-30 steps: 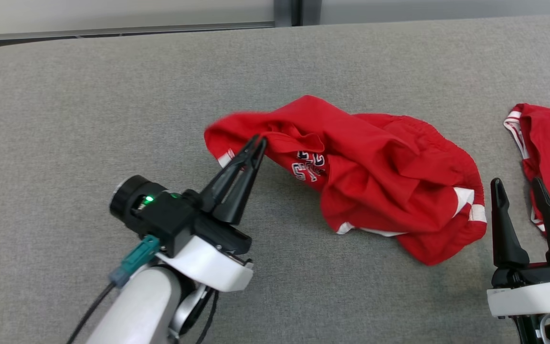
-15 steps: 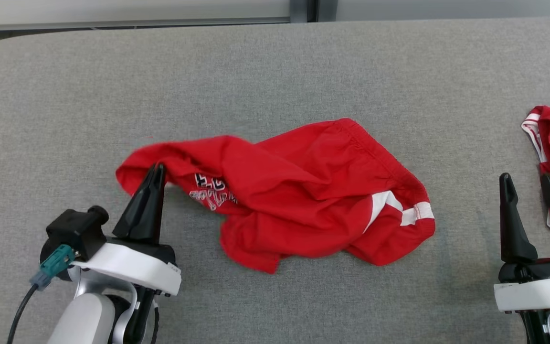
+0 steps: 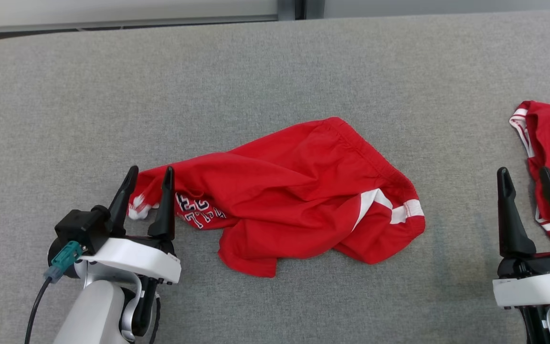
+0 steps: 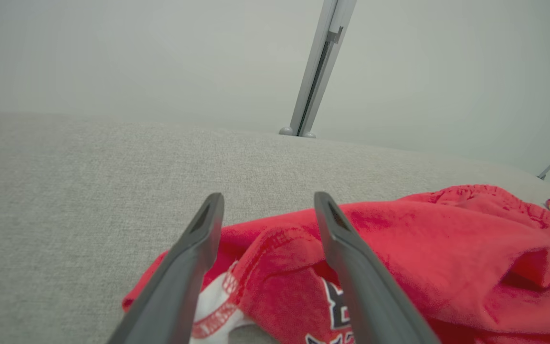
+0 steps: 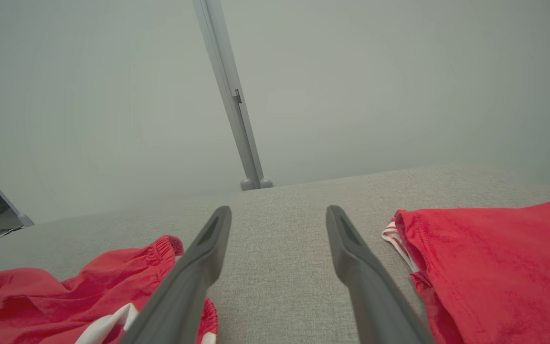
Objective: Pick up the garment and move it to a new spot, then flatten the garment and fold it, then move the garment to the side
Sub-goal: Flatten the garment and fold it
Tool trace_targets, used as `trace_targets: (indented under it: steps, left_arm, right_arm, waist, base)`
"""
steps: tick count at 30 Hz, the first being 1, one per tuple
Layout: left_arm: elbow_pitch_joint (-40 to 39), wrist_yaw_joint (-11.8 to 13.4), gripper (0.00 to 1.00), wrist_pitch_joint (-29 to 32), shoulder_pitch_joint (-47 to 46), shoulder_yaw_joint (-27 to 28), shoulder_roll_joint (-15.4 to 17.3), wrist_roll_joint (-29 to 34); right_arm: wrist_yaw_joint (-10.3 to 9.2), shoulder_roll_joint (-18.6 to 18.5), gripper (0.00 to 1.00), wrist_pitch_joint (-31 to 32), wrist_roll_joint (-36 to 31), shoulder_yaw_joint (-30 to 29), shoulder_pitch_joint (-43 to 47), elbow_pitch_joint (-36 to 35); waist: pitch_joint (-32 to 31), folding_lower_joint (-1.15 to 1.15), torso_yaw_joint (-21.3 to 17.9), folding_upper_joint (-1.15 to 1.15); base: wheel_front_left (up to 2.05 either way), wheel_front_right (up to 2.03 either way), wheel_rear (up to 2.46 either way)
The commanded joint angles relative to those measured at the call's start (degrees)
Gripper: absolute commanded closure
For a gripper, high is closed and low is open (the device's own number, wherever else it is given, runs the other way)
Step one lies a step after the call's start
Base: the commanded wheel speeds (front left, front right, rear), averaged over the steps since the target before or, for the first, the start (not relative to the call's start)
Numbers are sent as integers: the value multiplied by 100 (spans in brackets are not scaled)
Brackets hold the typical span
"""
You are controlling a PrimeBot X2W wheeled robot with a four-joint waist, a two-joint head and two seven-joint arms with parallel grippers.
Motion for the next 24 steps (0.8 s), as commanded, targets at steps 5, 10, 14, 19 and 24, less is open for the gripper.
trace_targets:
  steps: [5,10,14,19,24]
  left_arm:
    - [-873,252,0,-72,217,187,-1,528]
    - [-1615,432,0,-70,614,224,54,1031]
    - [-1809,496,0,-71,1010,203,156,1153]
    - [-2042,711,0,167,1452,146,146,1214]
    - [-2125,759,0,232,1581,104,126,1202]
  right_arm:
    - [0,-110,0,57,-49,-54,96,-58]
    - [0,-142,0,143,-164,-22,279,-83]
    - [0,-149,0,245,-196,9,453,-95]
    - [0,-186,0,321,-265,-9,613,-167]
    - [0,-202,0,377,-306,-21,661,-253]
  waist:
    - [-298,0,54,0]
    - [-599,0,96,0]
    - [-829,0,81,0]
    - [-966,0,66,0]
    - [-958,0,79,0]
  base:
    - [0,0,0]
    - [0,0,0]
    - [0,0,0]
    - [0,0,0]
    - [0,0,0]
